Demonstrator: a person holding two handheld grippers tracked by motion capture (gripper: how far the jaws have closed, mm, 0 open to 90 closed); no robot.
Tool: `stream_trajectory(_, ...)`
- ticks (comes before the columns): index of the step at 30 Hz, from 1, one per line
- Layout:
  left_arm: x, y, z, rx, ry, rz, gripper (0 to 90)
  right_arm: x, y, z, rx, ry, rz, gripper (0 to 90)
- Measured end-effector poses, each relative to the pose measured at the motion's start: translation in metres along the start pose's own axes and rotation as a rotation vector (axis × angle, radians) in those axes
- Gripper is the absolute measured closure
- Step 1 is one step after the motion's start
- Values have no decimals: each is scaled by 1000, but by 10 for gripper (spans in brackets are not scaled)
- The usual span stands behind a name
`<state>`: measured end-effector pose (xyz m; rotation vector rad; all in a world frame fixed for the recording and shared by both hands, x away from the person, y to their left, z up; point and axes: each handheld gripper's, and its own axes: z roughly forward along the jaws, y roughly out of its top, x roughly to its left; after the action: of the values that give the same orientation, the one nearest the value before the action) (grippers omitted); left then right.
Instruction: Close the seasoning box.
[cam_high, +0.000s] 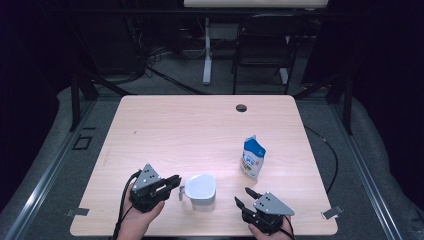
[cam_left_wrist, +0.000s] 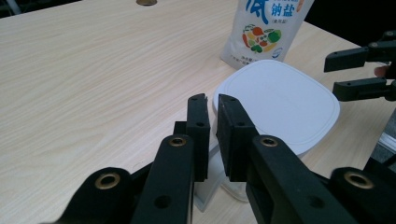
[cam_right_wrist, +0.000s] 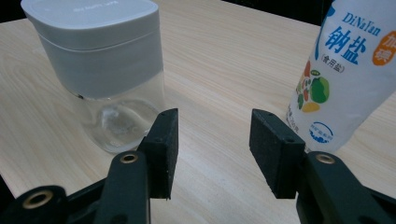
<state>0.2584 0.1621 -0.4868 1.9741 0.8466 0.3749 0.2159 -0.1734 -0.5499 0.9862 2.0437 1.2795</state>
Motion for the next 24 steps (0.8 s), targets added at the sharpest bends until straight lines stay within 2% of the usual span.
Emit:
stream_trajectory(8, -3, 5, 2, 19, -26, 13, 900, 4, 7, 3, 2, 9, -16, 534)
stream_trajectory(12, -5, 7, 5, 37, -44, 16, 900, 5, 8, 6, 22, 11, -30, 580)
stream_trajectory(24, -7, 11, 11, 49, -48, 19, 900, 6, 13, 8, 41, 20, -42, 702)
